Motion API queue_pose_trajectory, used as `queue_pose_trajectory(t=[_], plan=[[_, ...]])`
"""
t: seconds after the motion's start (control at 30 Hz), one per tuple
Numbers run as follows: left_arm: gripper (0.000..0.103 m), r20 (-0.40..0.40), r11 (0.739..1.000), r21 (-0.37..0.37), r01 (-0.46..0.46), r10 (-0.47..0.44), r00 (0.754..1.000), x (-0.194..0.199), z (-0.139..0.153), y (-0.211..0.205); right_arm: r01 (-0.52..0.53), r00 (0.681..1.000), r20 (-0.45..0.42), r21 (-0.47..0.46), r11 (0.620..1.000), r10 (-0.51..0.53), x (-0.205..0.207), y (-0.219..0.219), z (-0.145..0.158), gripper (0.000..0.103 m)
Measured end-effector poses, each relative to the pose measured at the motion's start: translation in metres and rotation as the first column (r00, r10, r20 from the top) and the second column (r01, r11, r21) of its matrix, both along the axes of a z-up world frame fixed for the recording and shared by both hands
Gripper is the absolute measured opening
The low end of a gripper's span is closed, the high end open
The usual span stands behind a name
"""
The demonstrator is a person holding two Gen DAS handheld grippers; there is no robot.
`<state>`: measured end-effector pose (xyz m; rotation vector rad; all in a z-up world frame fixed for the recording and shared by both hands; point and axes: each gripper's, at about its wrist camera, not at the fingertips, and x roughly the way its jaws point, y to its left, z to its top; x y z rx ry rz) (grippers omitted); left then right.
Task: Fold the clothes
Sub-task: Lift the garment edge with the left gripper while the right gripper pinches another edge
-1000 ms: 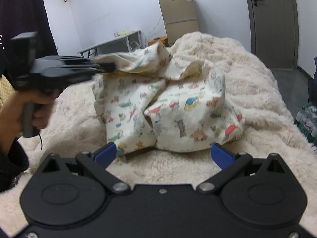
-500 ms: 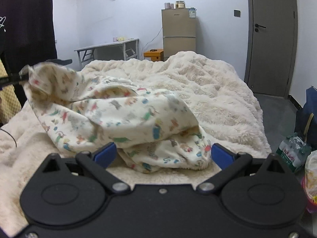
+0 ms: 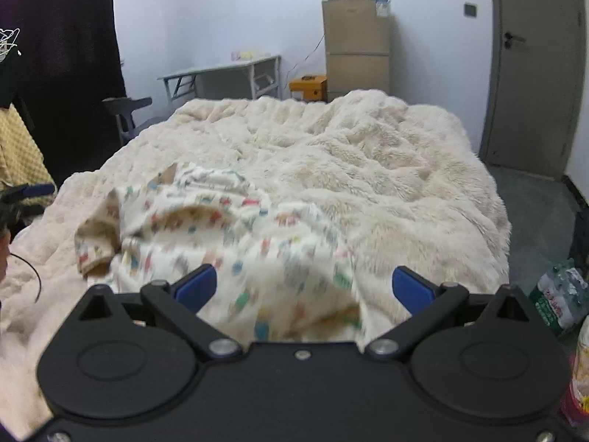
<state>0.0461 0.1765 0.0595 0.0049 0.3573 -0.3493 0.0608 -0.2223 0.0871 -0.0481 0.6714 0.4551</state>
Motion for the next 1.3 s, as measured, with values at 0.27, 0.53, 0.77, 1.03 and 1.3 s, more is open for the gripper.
queue_pose_trajectory(t=[0.27, 0.53, 0.77, 1.03, 1.3], plan=[[0.041, -0.105, 0.989, 0.146, 0.002, 0.014, 0.994, 0.055, -0.036, -0.062, 0.052, 0.987, -0.158, 0.161, 0.986, -0.027, 0.025, -0.022, -0.041, 0.076], [0.005, 0.105, 0.989, 0.063, -0.132, 0.125, 0.987, 0.008, -0.01, -0.031, 0.001, 0.996, -0.082, 0.312, 0.95, 0.026, -0.029, -0.039, -0.036, 0.002], [0.005, 0.332, 0.96, -0.071, -0.272, 0.28, 0.901, -0.073, 0.045, 0.021, -0.309, 0.95, 0.137, 0.258, 0.915, 0.282, -0.103, -0.008, 0.025, 0.01], [0.005, 0.319, 0.806, -0.165, -0.569, 0.589, 0.742, -0.119, 0.046, 0.093, -0.229, 0.961, 0.191, 0.142, 0.963, 0.2, -0.11, -0.026, 0.038, 0.058], [0.005, 0.208, 0.733, -0.215, -0.646, 0.68, 0.703, -0.118, 0.01, 0.127, 0.031, 0.996, 0.074, 0.1, 0.995, -0.039, -0.047, -0.085, -0.045, 0.067]])
